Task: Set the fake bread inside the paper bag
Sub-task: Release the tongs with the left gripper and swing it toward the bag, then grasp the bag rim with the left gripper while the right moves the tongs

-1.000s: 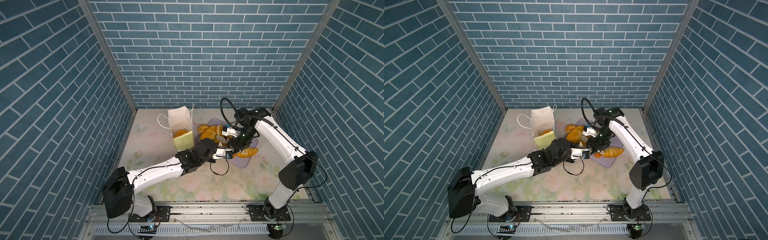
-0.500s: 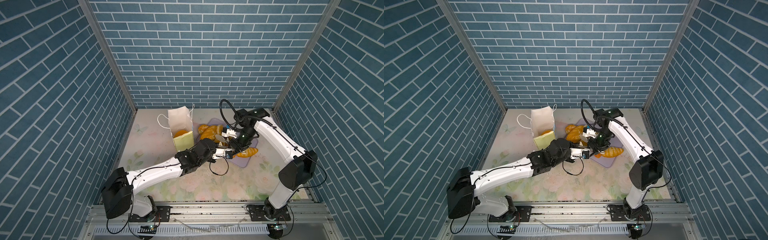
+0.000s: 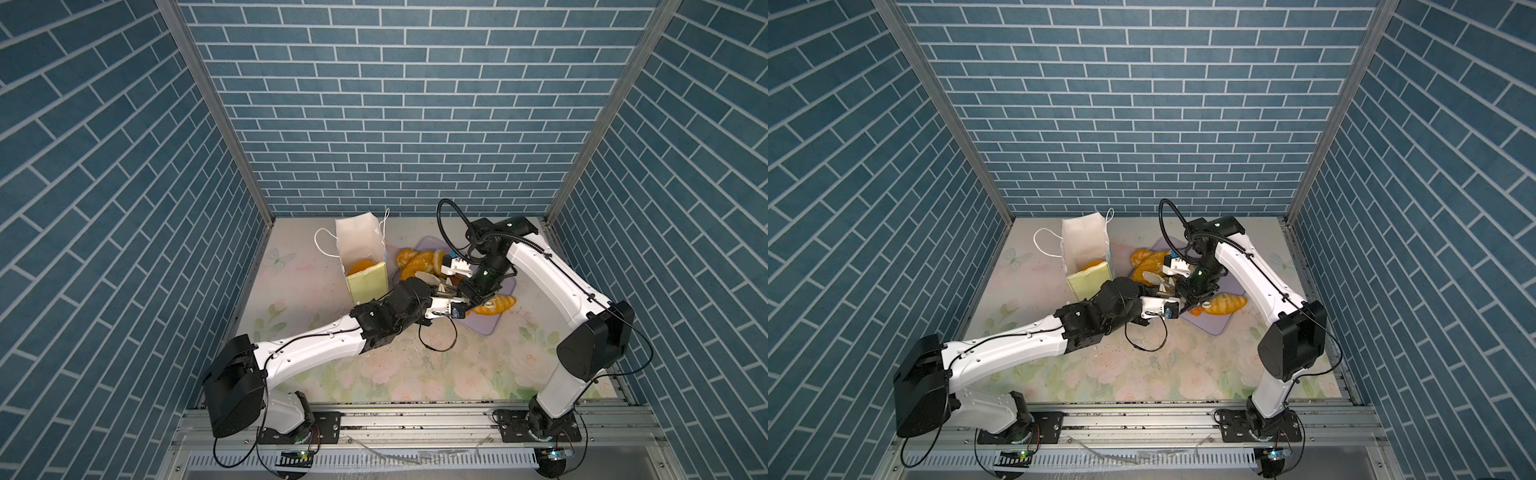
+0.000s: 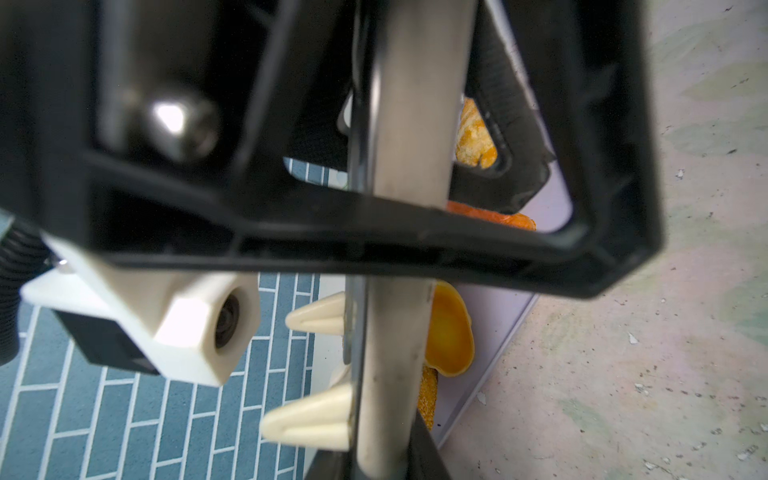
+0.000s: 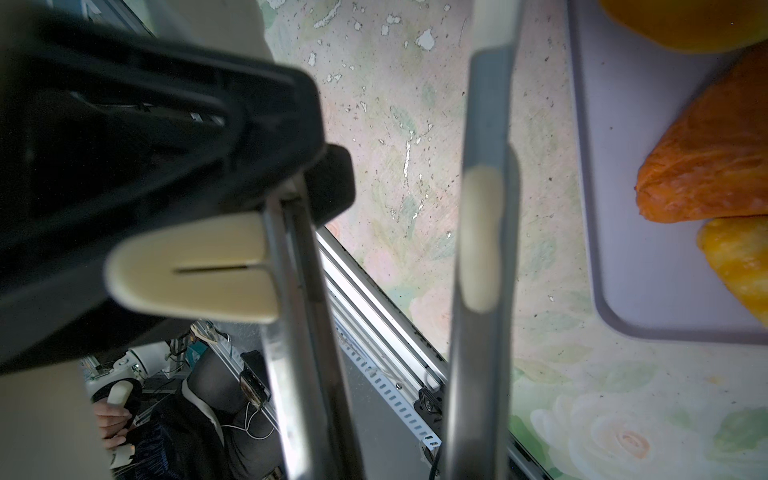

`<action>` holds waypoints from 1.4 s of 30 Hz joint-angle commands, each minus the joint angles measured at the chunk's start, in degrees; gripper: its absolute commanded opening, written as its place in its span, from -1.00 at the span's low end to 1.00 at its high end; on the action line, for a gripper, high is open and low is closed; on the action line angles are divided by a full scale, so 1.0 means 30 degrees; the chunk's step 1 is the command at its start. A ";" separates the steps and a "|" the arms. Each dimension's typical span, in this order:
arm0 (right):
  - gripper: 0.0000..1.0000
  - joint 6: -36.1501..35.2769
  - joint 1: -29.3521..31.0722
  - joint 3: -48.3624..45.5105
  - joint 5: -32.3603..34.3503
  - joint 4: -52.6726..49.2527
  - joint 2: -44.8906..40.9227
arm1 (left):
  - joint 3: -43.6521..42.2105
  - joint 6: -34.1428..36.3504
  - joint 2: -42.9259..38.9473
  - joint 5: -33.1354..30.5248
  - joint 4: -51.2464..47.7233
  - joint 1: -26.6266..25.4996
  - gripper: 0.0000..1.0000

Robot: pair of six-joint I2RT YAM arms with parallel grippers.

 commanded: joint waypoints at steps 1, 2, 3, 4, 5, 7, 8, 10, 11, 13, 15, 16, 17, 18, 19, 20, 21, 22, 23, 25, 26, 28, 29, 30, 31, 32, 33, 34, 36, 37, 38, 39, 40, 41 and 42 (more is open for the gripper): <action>-0.28 -0.0134 -0.0016 0.0302 0.1147 0.0078 -0.0474 | 0.0331 -0.0672 -0.0287 -0.0609 0.1446 -0.0174 -0.46; -0.28 -0.0042 -0.0078 0.0334 0.1281 0.0162 -0.0501 | 0.0427 -0.0784 -0.0341 -0.0736 0.1343 -0.0145 -0.37; -0.28 0.0014 -0.0151 0.0364 0.1344 0.0184 -0.0518 | 0.0506 -0.0916 -0.0352 -0.0849 0.1212 -0.0125 -0.25; -0.28 0.0083 -0.0221 0.0409 0.1381 0.0233 -0.0559 | 0.0552 -0.1033 -0.0402 -0.0964 0.1108 -0.0121 -0.11; -0.28 0.0093 -0.0318 0.0448 0.1411 0.0278 -0.0640 | 0.0582 -0.1144 -0.0499 -0.1115 0.1125 -0.0137 0.02; -0.29 0.0226 -0.0532 0.0452 0.1369 0.0445 -0.0790 | 0.0560 -0.1430 -0.0634 -0.1315 0.1127 -0.0088 0.22; -0.29 0.0276 -0.0636 0.0424 0.1324 0.0515 -0.0852 | 0.0554 -0.1546 -0.0711 -0.1404 0.1135 -0.0092 0.28; -0.30 0.0341 -0.0803 0.0317 0.1551 0.0607 -0.0963 | 0.0576 -0.1741 -0.0840 -0.1596 0.1105 -0.0091 0.34; -0.31 0.0351 -0.0879 0.0271 0.1708 0.0626 -0.0973 | 0.0583 -0.1839 -0.0922 -0.1672 0.1147 -0.0091 0.36; -0.31 0.0481 -0.1047 0.0182 0.2035 0.0764 -0.1078 | 0.0712 -0.2126 -0.1122 -0.1709 0.1065 -0.0076 0.39; -0.31 0.0618 -0.1212 0.0131 0.2377 0.0997 -0.1195 | 0.1047 -0.2569 -0.1300 -0.1618 0.0640 -0.0090 0.41; -0.31 0.0722 -0.1342 0.0101 0.2492 0.1147 -0.1275 | 0.1292 -0.2771 -0.1333 -0.1661 0.0255 -0.0092 0.42; -0.31 0.0825 -0.1443 0.0162 0.2711 0.1303 -0.1347 | 0.1617 -0.3096 -0.1343 -0.1723 -0.0158 -0.0092 0.42; -0.31 0.0960 -0.1535 0.0146 0.2940 0.1472 -0.1449 | 0.1815 -0.3402 -0.1371 -0.1793 -0.0468 -0.0092 0.42; -0.31 0.1117 -0.1633 0.0124 0.3152 0.1706 -0.1573 | 0.2077 -0.3726 -0.1449 -0.1945 -0.0740 -0.0091 0.42; -0.31 0.1233 -0.1715 0.0077 0.3396 0.1917 -0.1687 | 0.2325 -0.4151 -0.1486 -0.2098 -0.1027 -0.0044 0.42; -0.31 0.1374 -0.1801 0.0028 0.3631 0.2100 -0.1773 | 0.2551 -0.4725 -0.1569 -0.2147 -0.1332 -0.0012 0.42; -0.30 0.1498 -0.1872 -0.0008 0.3878 0.2258 -0.1874 | 0.2952 -0.5426 -0.1577 -0.2043 -0.1865 0.0147 0.43; -0.30 0.1603 -0.1950 -0.0057 0.4228 0.2452 -0.1973 | 0.3414 -0.6184 -0.1581 -0.1833 -0.2577 0.0272 0.43; -0.30 0.1886 -0.2072 -0.0295 0.4636 0.2920 -0.2204 | 0.4350 -0.7270 -0.1515 -0.1671 -0.3628 0.0453 0.43; -0.29 0.2023 -0.2137 -0.0485 0.4949 0.3189 -0.2316 | 0.4724 -0.7714 -0.1514 -0.1751 -0.4033 0.0473 0.43; -0.29 0.2259 -0.2328 -0.0815 0.5327 0.3694 -0.2593 | 0.5288 -0.8558 -0.1547 -0.1831 -0.4593 0.0593 0.43; -0.29 0.2338 -0.2447 -0.0976 0.5479 0.3932 -0.2747 | 0.5555 -0.9087 -0.1608 -0.1915 -0.4831 0.0749 0.43; -0.29 0.2427 -0.2531 -0.1094 0.5542 0.4150 -0.2859 | 0.5825 -0.9674 -0.1684 -0.1779 -0.5132 0.1006 0.43; -0.29 0.2517 -0.2653 -0.1192 0.5621 0.4343 -0.2956 | 0.6130 -1.0374 -0.1717 -0.1589 -0.5507 0.1356 0.43; -0.29 0.2588 -0.2744 -0.1260 0.5770 0.4555 -0.3036 | 0.6480 -1.1080 -0.1764 -0.1562 -0.5849 0.1742 0.44; -0.29 0.2656 -0.2811 -0.1298 0.5826 0.4710 -0.3111 | 0.6852 -1.1596 -0.1750 -0.1458 -0.6259 0.2083 0.44; -0.29 0.2693 -0.2900 -0.1306 0.5885 0.4847 -0.3143 | 0.7352 -1.2230 -0.1722 -0.1312 -0.6808 0.2480 0.45; -0.29 0.2724 -0.2988 -0.1362 0.6108 0.5094 -0.3242 | 0.8642 -1.3386 -0.1505 -0.1196 -0.8110 0.3167 0.45; -0.29 0.2753 -0.3033 -0.1421 0.6213 0.5218 -0.3283 | 0.9487 -1.3931 -0.1331 -0.1225 -0.9057 0.3542 0.45; -0.29 0.2753 -0.3074 -0.1452 0.6285 0.5313 -0.3323 | 1.0379 -1.4535 -0.1095 -0.1240 -1.0089 0.3966 0.46; -0.29 0.2753 -0.3092 -0.1478 0.6363 0.5393 -0.3317 | 1.1193 -1.5155 -0.0941 -0.1278 -1.0986 0.4332 0.45; -0.29 0.2797 -0.3129 -0.1532 0.6503 0.5483 -0.3369 | 1.2051 -1.5853 -0.0763 -0.1404 -1.2016 0.4797 0.46; -0.29 0.2783 -0.3158 -0.1583 0.6632 0.5597 -0.3388 | 1.2901 -1.6567 -0.0614 -0.1444 -1.3034 0.5316 0.47; -0.29 0.2783 -0.3184 -0.1668 0.6718 0.5692 -0.3445 | 1.3610 -1.7424 -0.0522 -0.1439 -1.3958 0.5827 0.48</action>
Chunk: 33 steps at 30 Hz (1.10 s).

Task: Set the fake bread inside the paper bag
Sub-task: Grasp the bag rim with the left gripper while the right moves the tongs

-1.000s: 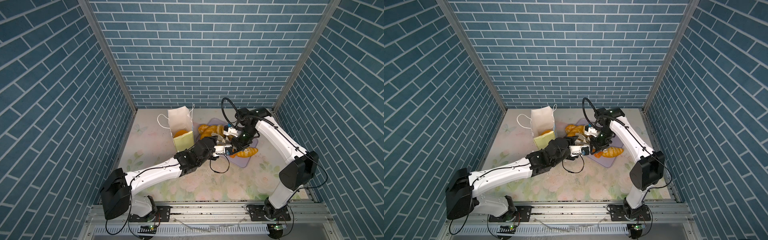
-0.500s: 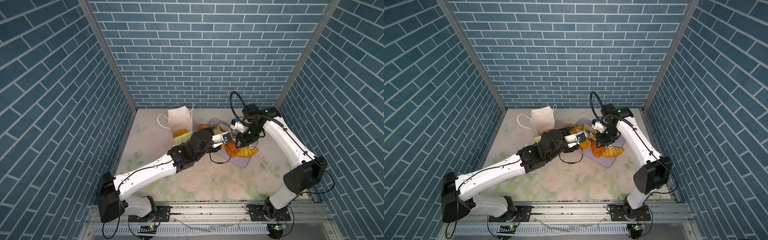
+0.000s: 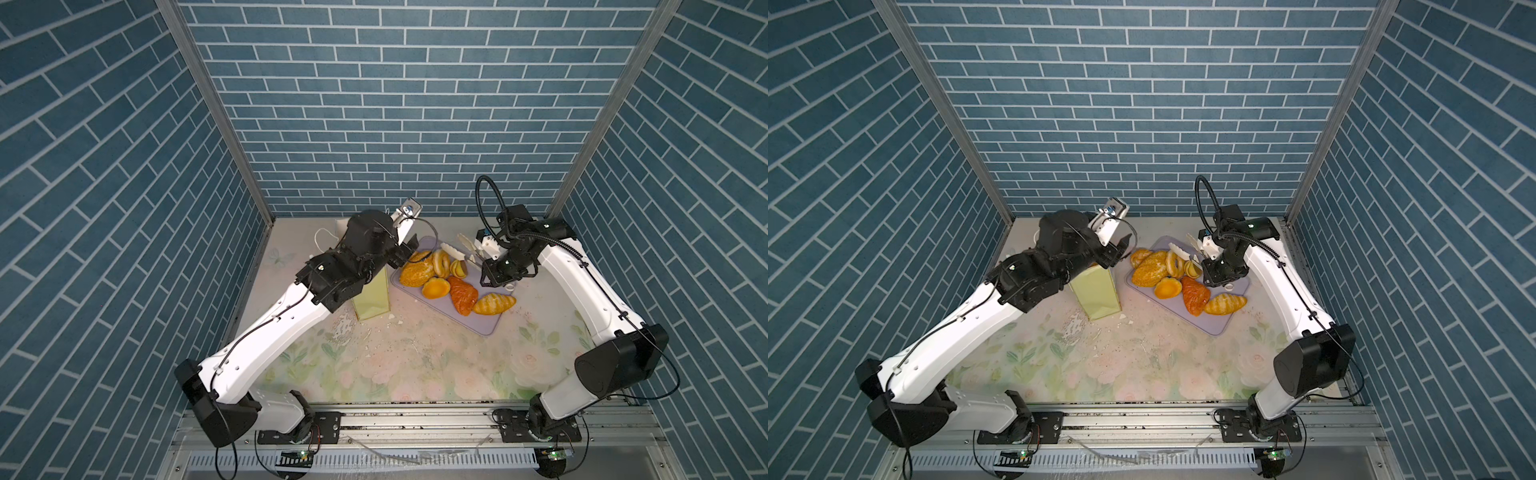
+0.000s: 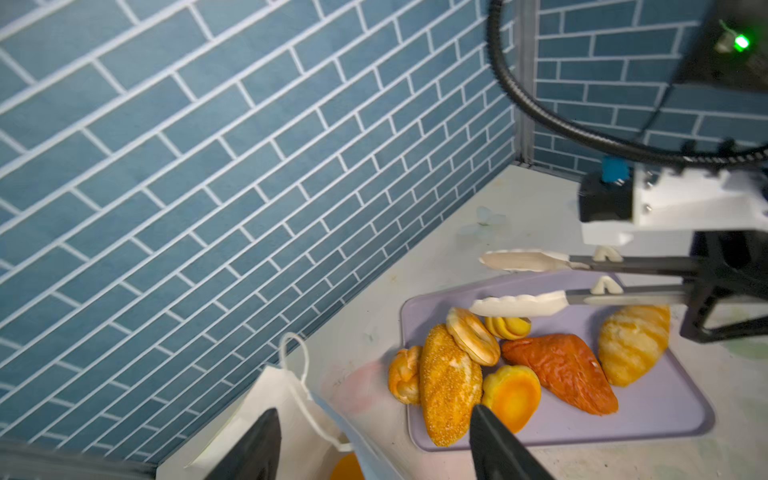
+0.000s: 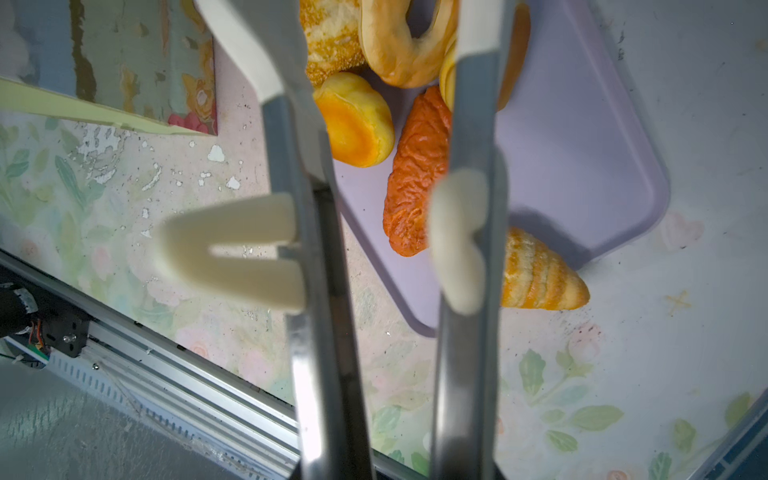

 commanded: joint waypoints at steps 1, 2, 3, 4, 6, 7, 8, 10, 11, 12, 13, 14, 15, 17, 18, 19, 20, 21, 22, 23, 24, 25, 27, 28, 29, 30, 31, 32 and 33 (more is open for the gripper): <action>-0.29 0.0218 -0.0135 -0.0363 0.0558 0.0745 -0.0754 | 0.2374 -0.4099 0.0374 -0.0070 -0.4804 0.1641 0.50; -0.29 0.0218 -0.0186 -0.0440 0.0564 0.0788 -0.0791 | 0.3089 -0.4929 0.0416 0.0244 -0.5820 0.2398 0.49; -0.29 0.0244 -0.0205 -0.0503 0.0580 0.0869 -0.0803 | 0.3550 -0.5536 0.0366 0.0360 -0.6553 0.2965 0.49; -0.29 0.0247 -0.0223 -0.0594 0.0559 0.0992 -0.0856 | 0.3898 -0.6153 0.0229 0.0352 -0.7276 0.3580 0.50; -0.29 0.0247 -0.0227 -0.0799 0.0614 0.1287 -0.1001 | 0.4060 -0.6933 -0.0277 0.0364 -0.8079 0.4650 0.52; -0.29 0.0247 -0.0224 -0.0949 0.0616 0.1451 -0.1110 | 0.3959 -0.7249 -0.0613 0.0278 -0.8330 0.5126 0.54; -0.29 0.0247 -0.0252 -0.1081 0.0609 0.1644 -0.1172 | 0.3848 -0.7529 -0.0936 0.0255 -0.8545 0.5675 0.55; -0.28 0.0160 -0.0250 -0.1304 0.0522 0.1882 -0.1257 | 0.3673 -0.8024 -0.1404 0.0564 -0.9038 0.6758 0.57; -0.28 0.0152 -0.0223 -0.1489 0.0582 0.2080 -0.1315 | 0.3624 -0.8210 -0.1616 0.0679 -0.9325 0.7213 0.57; -0.28 0.0154 -0.0225 -0.1671 0.0590 0.2318 -0.1434 | 0.3599 -0.8282 -0.1766 0.0694 -0.9533 0.7524 0.57; -0.28 0.0160 -0.0223 -0.1867 0.0637 0.2637 -0.1545 | 0.3516 -0.8319 -0.1895 0.0701 -0.9741 0.7878 0.57; -0.27 0.0133 -0.0235 -0.2036 0.0685 0.2938 -0.1681 | 0.3411 -0.8421 -0.2015 0.0705 -0.9883 0.8241 0.58; -0.27 0.0105 -0.0238 -0.2158 0.0656 0.3222 -0.1754 | 0.3272 -0.8455 -0.2107 0.0798 -0.9941 0.8516 0.58; -0.25 -0.0073 -0.0217 -0.2415 0.0294 0.3772 -0.1974 | 0.2843 -0.8601 -0.2315 0.1251 -0.9908 0.9156 0.58; -0.23 -0.0118 -0.0197 -0.2516 0.0097 0.3975 -0.2047 | 0.2636 -0.8661 -0.2371 0.1511 -0.9848 0.9347 0.58; -0.22 -0.0126 -0.0188 -0.2593 0.0035 0.4214 -0.2083 | 0.2459 -0.8639 -0.2412 0.1773 -0.9786 0.9489 0.58; -0.22 -0.0133 -0.0165 -0.2741 0.0087 0.4420 -0.2128 | 0.2320 -0.8604 -0.2406 0.2019 -0.9770 0.9590 0.58; -0.22 -0.0133 -0.0165 -0.2824 0.0173 0.4575 -0.2114 | 0.2271 -0.8585 -0.2392 0.2103 -0.9790 0.9630 0.58; -0.22 -0.0140 -0.0139 -0.2963 0.0342 0.4744 -0.2114 | 0.2208 -0.8547 -0.2363 0.2136 -0.9817 0.9641 0.58; -0.21 -0.0133 -0.0117 -0.3108 0.0522 0.4908 -0.2114 | 0.2176 -0.8445 -0.2318 0.2161 -0.9827 0.9653 0.59; -0.21 -0.0133 -0.0106 -0.3235 0.0596 0.5073 -0.2141 | 0.2188 -0.8346 -0.2296 0.2166 -0.9878 0.9650 0.59; -0.19 -0.0106 -0.0077 -0.3375 0.0699 0.5242 -0.2143 | 0.2239 -0.8234 -0.2227 0.2195 -0.9988 0.9668 0.59; -0.14 0.0006 -0.0066 -0.3617 0.0817 0.5438 -0.2180 | 0.2439 -0.8032 -0.2034 0.1985 -1.0414 0.9674 0.59; -0.12 0.0067 -0.0077 -0.3670 0.0887 0.5475 -0.2173 | 0.2532 -0.7903 -0.1949 0.1762 -1.0646 0.9646 0.58; -0.11 0.0150 -0.0076 -0.3673 0.0977 0.5457 -0.2173 | 0.2607 -0.7848 -0.1915 0.1513 -1.0860 0.9650 0.59; -0.10 0.0210 -0.0077 -0.3634 0.1051 0.5432 -0.2187 | 0.2582 -0.7763 -0.1959 0.1300 -1.0982 0.9646 0.59; -0.09 0.0269 -0.0077 -0.3627 0.1059 0.5423 -0.2224 | 0.2525 -0.7707 -0.2044 0.1071 -1.1054 0.9653 0.59; -0.09 0.0338 -0.0076 -0.3635 0.1013 0.5417 -0.2259 | 0.2467 -0.7640 -0.2133 0.0829 -1.1134 0.9660 0.59; -0.09 0.0364 -0.0076 -0.3625 0.0933 0.5417 -0.2283 | 0.2469 -0.7601 -0.2193 0.0657 -1.1224 0.9646 0.59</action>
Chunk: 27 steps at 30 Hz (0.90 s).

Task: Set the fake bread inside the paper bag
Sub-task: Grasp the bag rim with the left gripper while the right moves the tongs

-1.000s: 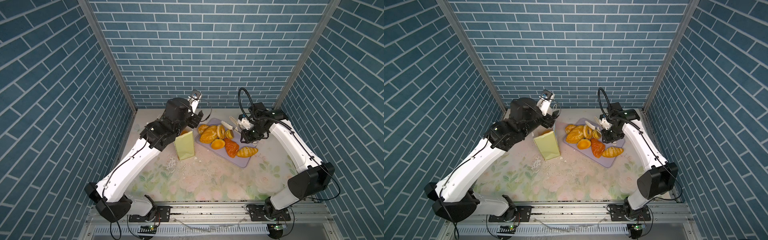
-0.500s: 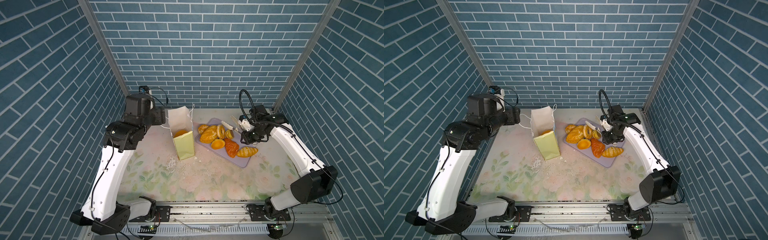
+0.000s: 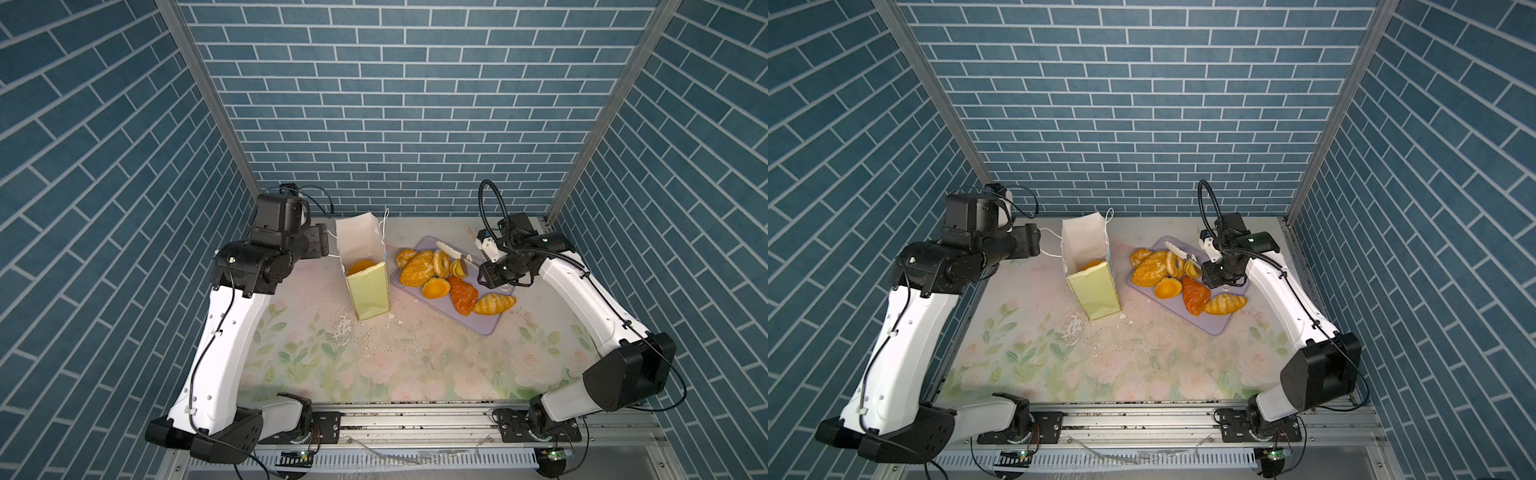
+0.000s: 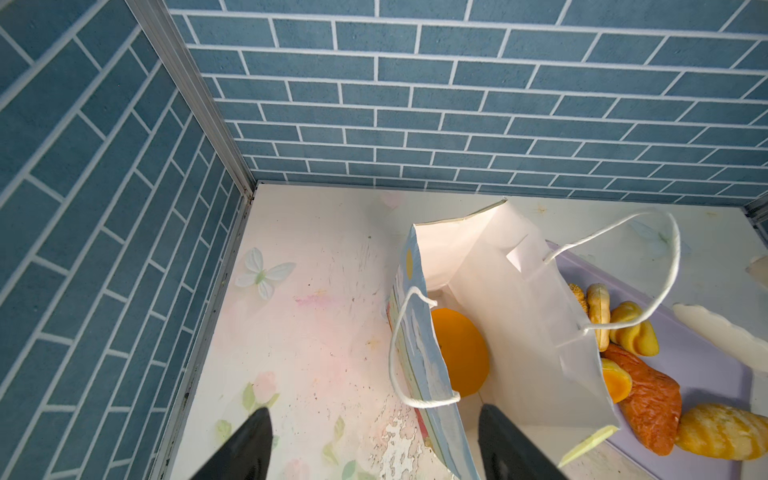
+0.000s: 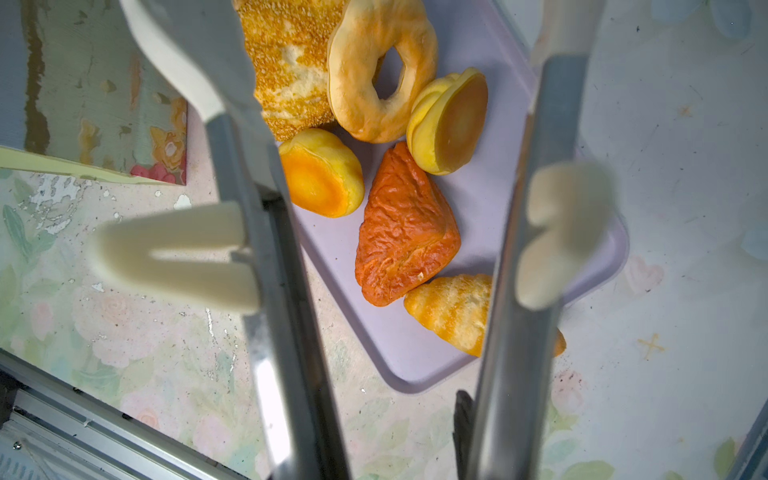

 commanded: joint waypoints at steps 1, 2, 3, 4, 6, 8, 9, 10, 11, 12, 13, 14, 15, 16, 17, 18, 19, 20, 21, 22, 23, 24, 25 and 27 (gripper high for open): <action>-0.09 0.0332 0.0054 -0.0003 0.0017 0.0551 -0.0753 | 0.0069 0.0475 -0.0309 -0.0991 -0.0949 0.0133 0.59; -0.09 0.0386 0.0055 -0.0064 -0.0138 0.0507 -0.0753 | 0.0051 0.0565 -0.0328 -0.1191 -0.1064 0.0132 0.59; -0.09 0.0395 0.0047 -0.0079 -0.0293 0.0457 -0.0725 | 0.0001 0.0589 -0.0327 -0.1339 -0.1179 0.0139 0.60; -0.09 0.0416 0.0077 -0.0109 -0.0476 0.0314 -0.0674 | -0.0094 0.0702 -0.0326 -0.1469 -0.1304 0.0124 0.59; -0.09 0.0296 0.0097 -0.0050 -0.1061 -0.0190 -0.0483 | -0.0197 0.0717 -0.0248 -0.1576 -0.1573 0.0125 0.59; -0.10 0.0107 0.0272 0.0104 -0.1678 -0.0943 -0.0230 | -0.0365 0.0677 -0.0325 -0.1576 -0.1896 0.0193 0.60; -0.09 0.0023 0.0383 0.0184 -0.1805 -0.1255 -0.0104 | -0.0510 0.0629 -0.0411 -0.1485 -0.1935 0.0307 0.60; -0.09 -0.0070 0.0526 0.0239 -0.1887 -0.1563 0.0025 | -0.0707 0.0511 -0.0578 -0.1136 -0.1915 0.0579 0.61; -0.09 -0.0174 0.0638 0.0378 -0.1942 -0.1850 0.0214 | -0.0916 0.0352 -0.0720 -0.0546 -0.1781 0.1029 0.61; -0.10 -0.0191 0.0777 0.0536 -0.1841 -0.2053 0.0408 | -0.1063 0.0173 -0.0847 0.0096 -0.1641 0.1436 0.60; -0.10 -0.0123 0.0930 0.0749 -0.1581 -0.2229 0.0709 | -0.1204 -0.0017 -0.0898 0.0872 -0.1438 0.1881 0.61; -0.09 -0.0027 0.1052 0.1070 -0.1417 -0.2435 0.1086 | -0.1335 -0.0198 -0.0932 0.1552 -0.1237 0.2210 0.61; -0.10 0.0113 0.1195 0.1375 -0.1255 -0.2586 0.1419 | -0.1440 -0.0322 -0.0904 0.2029 -0.1058 0.2383 0.61; -0.10 0.0272 0.1321 0.1670 -0.1003 -0.2688 0.1758 | -0.1569 -0.0444 -0.0801 0.2487 -0.0851 0.2452 0.61; -0.10 0.0455 0.1454 0.1924 -0.0763 -0.2793 0.2110 | -0.1668 -0.0522 -0.0660 0.2905 -0.0647 0.2482 0.61; -0.11 0.0654 0.1484 0.2063 -0.0527 -0.2846 0.2310 | -0.1793 -0.0581 -0.0526 0.3232 -0.0475 0.2467 0.61; -0.12 0.0870 0.1508 0.2122 -0.0439 -0.2857 0.2489 | -0.1960 -0.0686 -0.0363 0.3616 -0.0296 0.2467 0.61; -0.13 0.0961 0.1512 0.2086 -0.0338 -0.2878 0.2553 | -0.2096 -0.0727 -0.0220 0.3843 -0.0164 0.2475 0.60; -0.14 0.1079 0.1485 0.2011 -0.0270 -0.2859 0.2542 | -0.2209 -0.0774 -0.0117 0.3992 -0.0055 0.2468 0.60; -0.14 0.1126 0.1468 0.1867 -0.0161 -0.2850 0.2486 | -0.2358 -0.0752 -0.0015 0.4098 0.0100 0.2467 0.59; -0.15 0.1177 0.1454 0.1763 -0.0010 -0.2848 0.2443 | -0.2500 -0.0772 0.0007 0.4178 0.0260 0.2467 0.59; -0.16 0.1284 0.1375 0.1665 0.0088 -0.2932 0.2375 | -0.2660 -0.0741 0.0012 0.4269 0.0502 0.2468 0.59; -0.16 0.1361 0.1298 0.1600 0.0122 -0.3034 0.2301 | -0.2810 -0.0733 0.0005 0.4298 0.0710 0.2468 0.59; -0.18 0.1498 0.1140 0.1445 0.0246 -0.3135 0.2211 | -0.2917 -0.0692 -0.0157 0.4396 0.1075 0.2475 0.57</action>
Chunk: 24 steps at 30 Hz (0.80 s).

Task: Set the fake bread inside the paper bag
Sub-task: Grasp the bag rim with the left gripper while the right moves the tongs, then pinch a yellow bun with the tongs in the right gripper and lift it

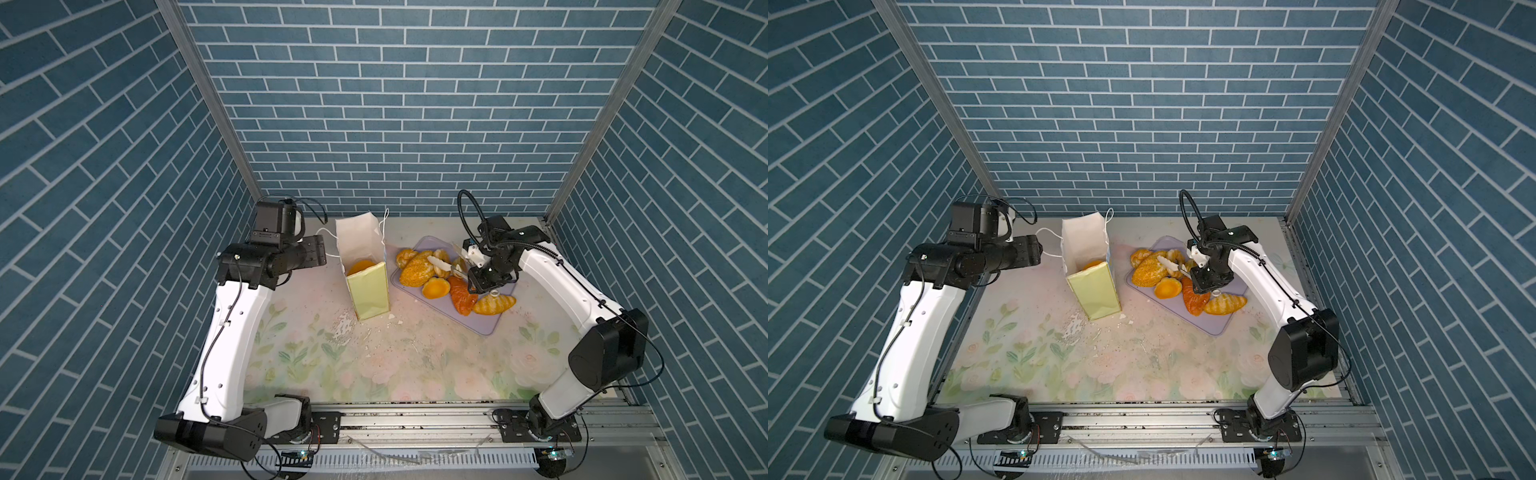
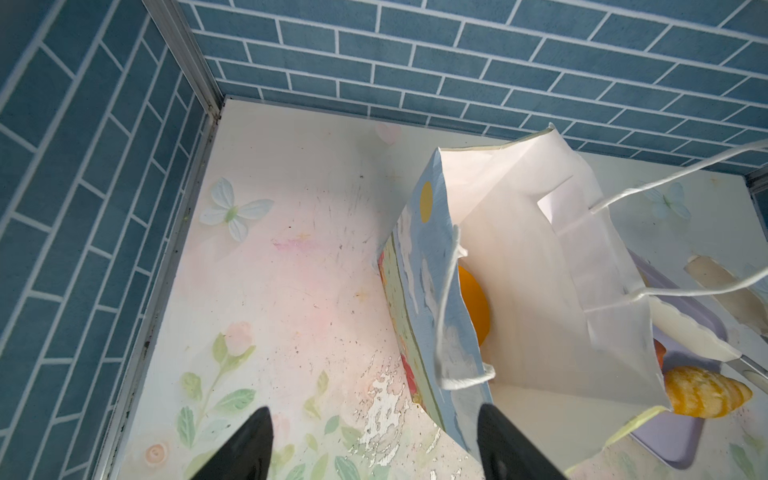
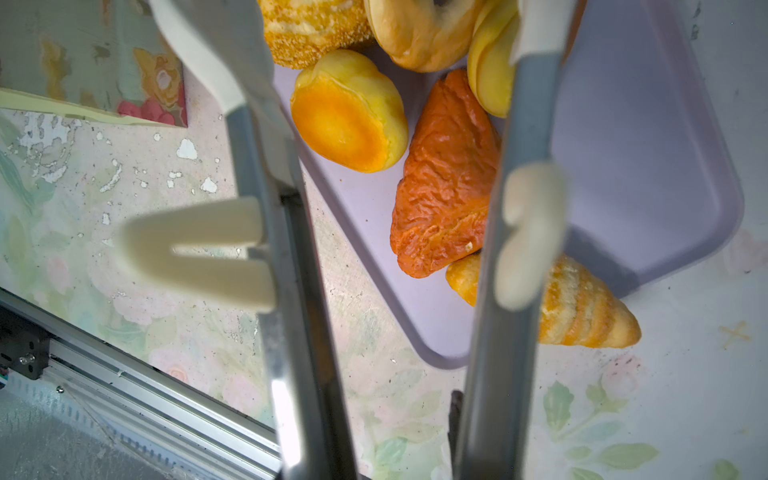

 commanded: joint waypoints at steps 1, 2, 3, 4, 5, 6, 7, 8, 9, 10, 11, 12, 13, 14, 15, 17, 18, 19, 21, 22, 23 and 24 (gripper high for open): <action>-0.19 0.0648 -0.0294 -0.0140 0.0523 -0.0508 -0.0522 | -0.0239 -0.0107 -0.0294 0.0655 0.1119 0.0099 0.57; -0.20 0.0745 -0.0369 -0.0242 0.0566 -0.0489 -0.0585 | -0.0290 -0.0101 -0.0409 0.0670 0.1308 0.0099 0.57; -0.22 0.0967 -0.0469 -0.0342 0.0676 -0.0504 -0.0633 | -0.0327 -0.0127 -0.0536 0.0614 0.1465 0.0099 0.57; -0.23 0.1190 -0.0572 -0.0423 0.0727 -0.0587 -0.0631 | -0.0299 -0.0060 -0.0581 0.0596 0.1568 0.0100 0.57; -0.24 0.1350 -0.0670 -0.0453 0.0700 -0.0692 -0.0553 | -0.0254 -0.0014 -0.0563 0.0586 0.1573 0.0099 0.57; -0.24 0.1557 -0.0713 -0.0511 0.0685 -0.0796 -0.0427 | -0.0132 0.0106 -0.0473 0.0637 0.1490 0.0109 0.57; -0.24 0.1764 -0.0728 -0.0563 0.0670 -0.0888 -0.0304 | -0.0017 0.0195 -0.0273 0.0670 0.1357 0.0099 0.57; -0.24 0.1892 -0.0743 -0.0657 0.0656 -0.0885 -0.0223 | 0.0129 0.0304 -0.0111 0.0656 0.1241 0.0110 0.57; -0.24 0.1993 -0.0766 -0.0766 0.0525 -0.0836 -0.0113 | 0.0250 0.0390 0.0062 0.0601 0.1137 0.0099 0.57; -0.24 0.2074 -0.0744 -0.0863 0.0459 -0.0819 0.0009 | 0.0335 0.0452 0.0189 0.0605 0.1106 0.0103 0.57; -0.24 0.2138 -0.0746 -0.0928 0.0491 -0.0838 0.0127 | 0.0376 0.0482 0.0232 0.0612 0.1133 0.0099 0.56; -0.24 0.2178 -0.0744 -0.1020 0.0494 -0.0816 0.0272 | 0.0364 0.0480 0.0278 0.0612 0.1213 0.0100 0.56; -0.24 0.2252 -0.0743 -0.1052 0.0609 -0.0839 0.0479 | 0.0357 0.0460 0.0264 0.0612 0.1299 0.0099 0.56; -0.25 0.2339 -0.0745 -0.1093 0.0733 -0.0826 0.0637 | 0.0330 0.0451 0.0306 0.0637 0.1388 0.0099 0.56; -0.25 0.2480 -0.0770 -0.1097 0.0901 -0.0756 0.0842 | 0.0285 0.0358 0.0335 0.0667 0.1451 0.0099 0.56; -0.26 0.2645 -0.0777 -0.1127 0.0963 -0.0483 0.1214 | 0.0198 0.0225 0.0437 0.0836 0.1585 0.0098 0.56; -0.26 0.2782 -0.0773 -0.1097 0.0963 -0.0325 0.1424 | 0.0183 0.0168 0.0506 0.0889 0.1628 0.0081 0.56; -0.26 0.2841 -0.0775 -0.1044 0.0963 -0.0225 0.1693 | 0.0165 0.0123 0.0554 0.0919 0.1628 0.0076 0.56; -0.27 0.2920 -0.0786 -0.0952 0.0963 -0.0117 0.2133 | 0.0158 0.0127 0.0539 0.0648 0.1595 0.0070 0.55; -0.26 0.2910 -0.0802 -0.0946 0.0963 -0.0006 0.2312 | 0.0113 0.0128 0.0480 0.0498 0.1595 0.0063 0.55; -0.26 0.2948 -0.0828 -0.0942 0.1429 0.0097 0.2434 | 0.0071 0.0118 0.0423 0.0402 0.1631 0.0072 0.56; -0.26 0.2960 -0.0848 -0.0929 0.1461 0.0151 0.2588 | -0.0005 0.0106 0.0383 0.0378 0.1659 0.0076 0.56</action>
